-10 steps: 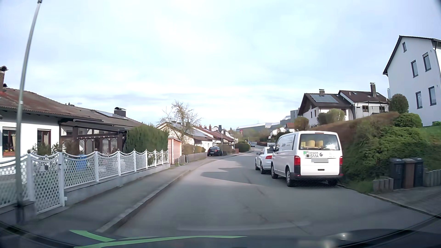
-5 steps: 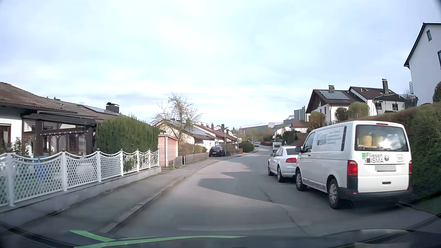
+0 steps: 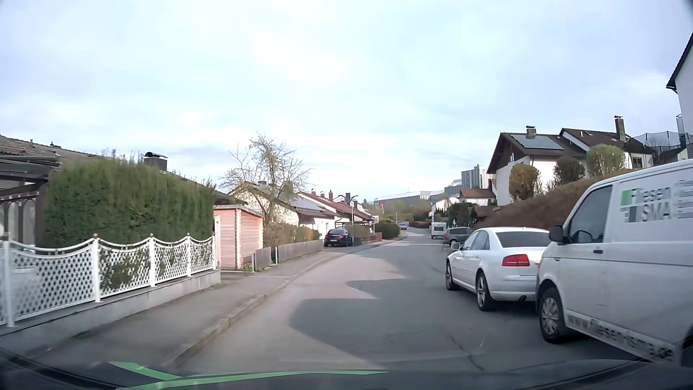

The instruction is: Follow the waypoints while adhering to traffic rules and regulations

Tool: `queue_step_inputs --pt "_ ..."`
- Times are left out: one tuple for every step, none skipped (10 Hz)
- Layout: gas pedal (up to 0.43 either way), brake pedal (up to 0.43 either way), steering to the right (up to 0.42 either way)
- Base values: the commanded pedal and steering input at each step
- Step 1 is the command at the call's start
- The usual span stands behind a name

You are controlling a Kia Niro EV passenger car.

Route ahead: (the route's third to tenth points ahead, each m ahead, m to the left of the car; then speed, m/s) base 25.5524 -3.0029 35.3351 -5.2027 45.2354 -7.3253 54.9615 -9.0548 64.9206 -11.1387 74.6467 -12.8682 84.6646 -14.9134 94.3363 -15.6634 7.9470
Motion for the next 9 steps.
queue_step_inputs --pt "0.008 0.000 0.016" --pt "0.000 0.000 0.018" --pt "0.000 0.000 0.022" --pt "0.000 0.000 0.028" --pt "0.000 0.000 0.034" --pt "0.000 0.000 0.038" --pt "0.000 0.000 0.043" --pt "0.000 0.000 0.046" --pt "0.000 0.000 0.048"
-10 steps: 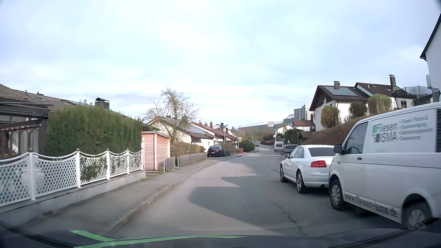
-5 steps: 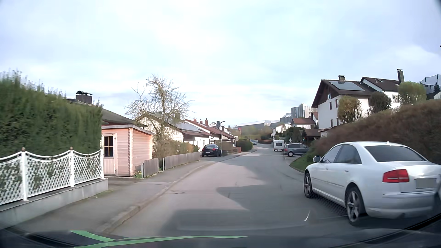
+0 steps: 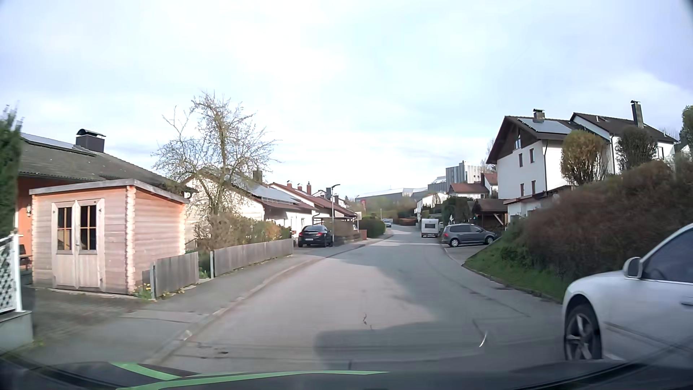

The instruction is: Follow the waypoints while adhering to traffic rules and regulations

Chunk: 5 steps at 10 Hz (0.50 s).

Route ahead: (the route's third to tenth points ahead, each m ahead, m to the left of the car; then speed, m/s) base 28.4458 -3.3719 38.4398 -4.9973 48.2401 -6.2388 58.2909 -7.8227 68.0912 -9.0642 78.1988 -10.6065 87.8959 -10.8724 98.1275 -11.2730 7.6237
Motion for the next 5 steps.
queue_step_inputs --pt "0.000 0.000 0.050" --pt "0.000 0.000 0.051" --pt "0.000 0.000 0.052" --pt "0.000 0.000 0.053" --pt "0.000 0.000 0.053"
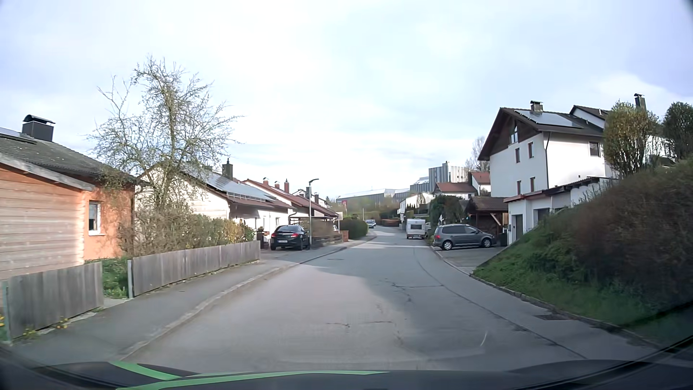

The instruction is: Follow the waypoints while adhering to traffic rules and regulations

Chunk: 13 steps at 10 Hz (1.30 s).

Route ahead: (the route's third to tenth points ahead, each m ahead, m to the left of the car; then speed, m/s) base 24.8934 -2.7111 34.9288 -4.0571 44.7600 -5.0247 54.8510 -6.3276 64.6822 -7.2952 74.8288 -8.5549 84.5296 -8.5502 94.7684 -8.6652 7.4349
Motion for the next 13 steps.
queue_step_inputs --pt "0.000 0.000 0.054" --pt "0.000 0.000 0.054" --pt "0.000 0.000 0.054" --pt "0.000 0.000 0.054" --pt "0.000 0.000 0.054" --pt "0.000 0.000 0.053" --pt "0.000 0.000 0.053" --pt "0.000 0.000 0.052" --pt "0.000 0.000 0.050" --pt "0.000 0.000 0.047" --pt "0.000 0.000 0.044" --pt "0.008 0.000 0.038" --pt "0.008 0.000 0.034"
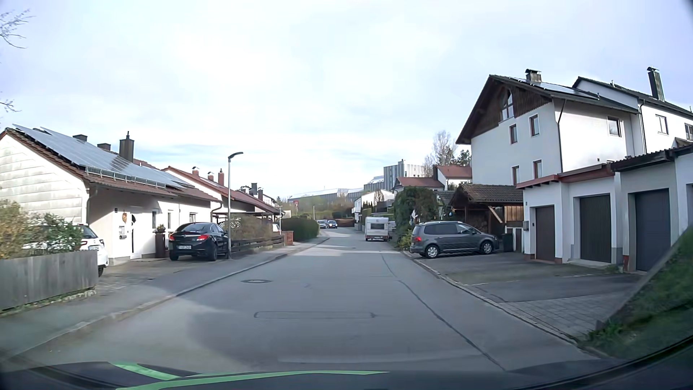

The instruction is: Follow the waypoints while adhering to traffic rules and regulations

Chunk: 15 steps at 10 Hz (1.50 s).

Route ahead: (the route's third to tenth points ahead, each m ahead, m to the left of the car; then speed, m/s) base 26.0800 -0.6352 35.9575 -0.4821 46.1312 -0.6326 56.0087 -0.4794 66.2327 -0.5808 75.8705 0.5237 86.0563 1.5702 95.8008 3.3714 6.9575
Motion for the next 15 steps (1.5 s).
queue_step_inputs --pt "0.008 0.000 0.030" --pt "0.008 0.000 0.024" --pt "0.020 0.000 0.020" --pt "0.020 0.000 0.018" --pt "0.020 0.000 0.017" --pt "0.020 0.000 0.015" --pt "0.020 0.000 0.014" --pt "0.020 0.000 0.014" --pt "0.020 0.000 0.012" --pt "0.020 0.000 0.012" --pt "0.020 0.000 0.012" --pt "0.020 0.000 0.012" --pt "0.000 0.000 0.012" --pt "0.000 0.000 0.012" --pt "0.000 0.000 0.012"
